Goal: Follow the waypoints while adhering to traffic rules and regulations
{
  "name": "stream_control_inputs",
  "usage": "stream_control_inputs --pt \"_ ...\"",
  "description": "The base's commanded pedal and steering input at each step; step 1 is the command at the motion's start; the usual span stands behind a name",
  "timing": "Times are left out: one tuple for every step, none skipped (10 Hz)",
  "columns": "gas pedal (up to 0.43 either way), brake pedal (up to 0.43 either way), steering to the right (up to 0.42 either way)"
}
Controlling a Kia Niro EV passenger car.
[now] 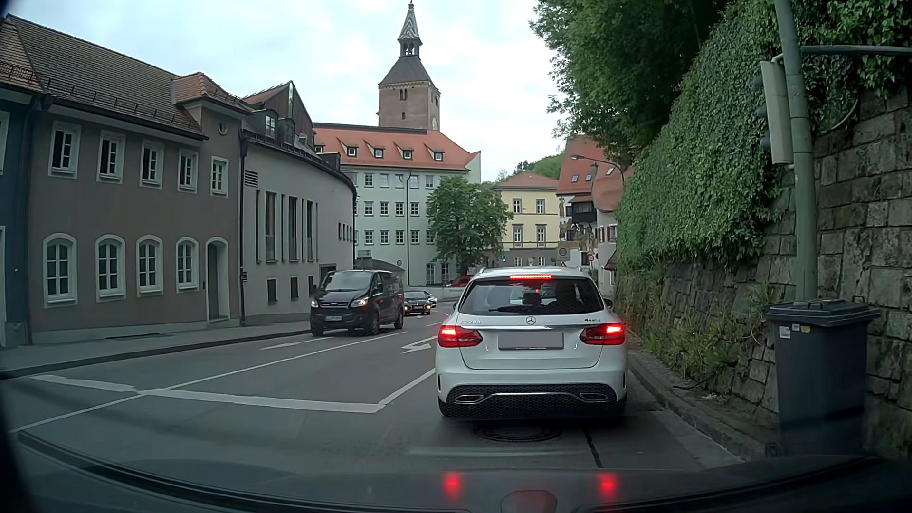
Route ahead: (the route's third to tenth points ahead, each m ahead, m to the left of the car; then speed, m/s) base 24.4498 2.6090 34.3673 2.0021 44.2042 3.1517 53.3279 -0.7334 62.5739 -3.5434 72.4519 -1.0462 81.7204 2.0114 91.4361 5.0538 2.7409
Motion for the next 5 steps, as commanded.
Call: stream_control_inputs --pt "0.000 0.220 0.057" --pt "0.000 0.213 0.057" --pt "0.000 0.213 0.057" --pt "0.000 0.189 0.056" --pt "0.000 0.171 0.057"
